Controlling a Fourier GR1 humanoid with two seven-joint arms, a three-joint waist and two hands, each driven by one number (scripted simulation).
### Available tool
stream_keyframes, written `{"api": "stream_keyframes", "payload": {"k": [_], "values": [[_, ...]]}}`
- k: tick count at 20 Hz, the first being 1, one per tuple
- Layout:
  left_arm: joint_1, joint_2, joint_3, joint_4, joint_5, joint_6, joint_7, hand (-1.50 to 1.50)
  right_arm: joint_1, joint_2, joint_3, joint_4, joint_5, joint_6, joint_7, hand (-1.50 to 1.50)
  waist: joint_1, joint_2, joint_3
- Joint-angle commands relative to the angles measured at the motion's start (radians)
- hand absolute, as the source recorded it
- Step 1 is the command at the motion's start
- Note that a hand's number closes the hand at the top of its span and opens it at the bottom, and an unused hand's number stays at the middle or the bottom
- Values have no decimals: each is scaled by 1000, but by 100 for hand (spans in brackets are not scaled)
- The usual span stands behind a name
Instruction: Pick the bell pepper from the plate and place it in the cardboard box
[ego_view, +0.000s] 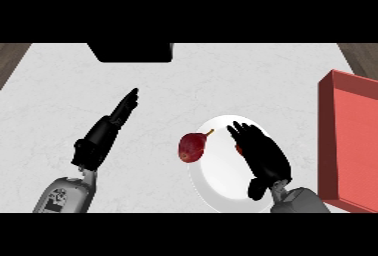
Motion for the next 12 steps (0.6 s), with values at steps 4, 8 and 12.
{"api": "stream_keyframes", "payload": {"k": [4,8,12], "values": [[-32,-51,34,42,-54,-26,1,0,1,12,-68,25,34,43,-57,-150,-2,0,0],[7,-34,55,39,-61,-54,-57,0,-35,-4,-125,158,44,-18,-140,-150,0,1,0],[-56,-71,61,15,-68,-41,55,0,4,58,-54,134,137,-31,-59,-150,-2,0,0]]}}
